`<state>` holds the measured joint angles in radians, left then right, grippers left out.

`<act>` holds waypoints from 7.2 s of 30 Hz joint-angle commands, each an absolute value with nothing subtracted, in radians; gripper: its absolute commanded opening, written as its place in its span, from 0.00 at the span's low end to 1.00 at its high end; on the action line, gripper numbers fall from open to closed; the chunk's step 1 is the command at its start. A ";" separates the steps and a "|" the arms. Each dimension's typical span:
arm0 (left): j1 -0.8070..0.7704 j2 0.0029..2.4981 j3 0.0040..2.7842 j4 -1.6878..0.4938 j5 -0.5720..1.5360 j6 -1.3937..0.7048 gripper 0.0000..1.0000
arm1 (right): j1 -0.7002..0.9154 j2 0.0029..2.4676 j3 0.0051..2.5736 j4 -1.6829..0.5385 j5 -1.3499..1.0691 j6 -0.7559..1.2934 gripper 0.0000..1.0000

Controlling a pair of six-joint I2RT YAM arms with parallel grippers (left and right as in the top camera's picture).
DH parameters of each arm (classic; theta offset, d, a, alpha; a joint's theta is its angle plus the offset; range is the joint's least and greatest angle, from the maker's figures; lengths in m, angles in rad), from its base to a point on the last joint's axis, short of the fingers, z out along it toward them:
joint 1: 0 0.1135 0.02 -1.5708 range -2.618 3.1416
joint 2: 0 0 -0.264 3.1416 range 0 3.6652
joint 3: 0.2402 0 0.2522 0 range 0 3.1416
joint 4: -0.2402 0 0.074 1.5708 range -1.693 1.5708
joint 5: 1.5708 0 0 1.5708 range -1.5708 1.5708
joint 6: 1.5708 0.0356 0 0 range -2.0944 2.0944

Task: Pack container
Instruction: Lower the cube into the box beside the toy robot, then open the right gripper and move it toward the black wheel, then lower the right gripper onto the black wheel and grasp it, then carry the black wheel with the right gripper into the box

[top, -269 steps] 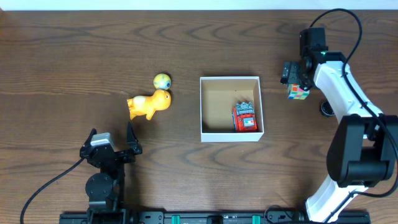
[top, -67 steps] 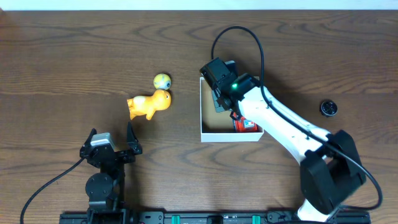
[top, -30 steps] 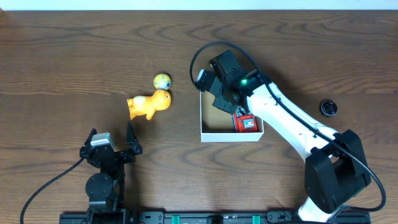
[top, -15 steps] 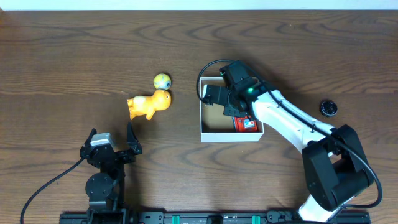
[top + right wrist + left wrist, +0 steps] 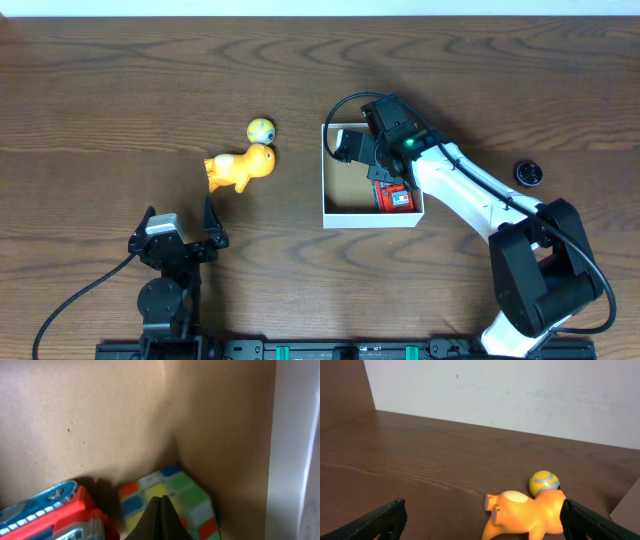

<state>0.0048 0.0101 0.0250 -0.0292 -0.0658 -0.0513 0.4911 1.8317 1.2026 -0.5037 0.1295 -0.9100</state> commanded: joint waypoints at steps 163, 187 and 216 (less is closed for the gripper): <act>0.008 0.005 0.004 -0.066 -0.075 -0.045 0.98 | 0.440 1.511 1.229 -0.623 0.041 0.082 0.38; 0.008 0.005 0.004 -0.066 -0.075 -0.045 0.98 | 0.485 1.695 1.229 -0.621 0.223 0.050 0.45; 0.008 0.005 0.004 -0.066 -0.075 -0.045 0.98 | 0.485 1.695 1.229 -0.643 0.274 0.047 0.64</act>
<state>0.0048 0.0101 0.0250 -0.0292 -0.0658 -0.0513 0.4812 1.6951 1.2118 -0.6422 0.2596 0.0547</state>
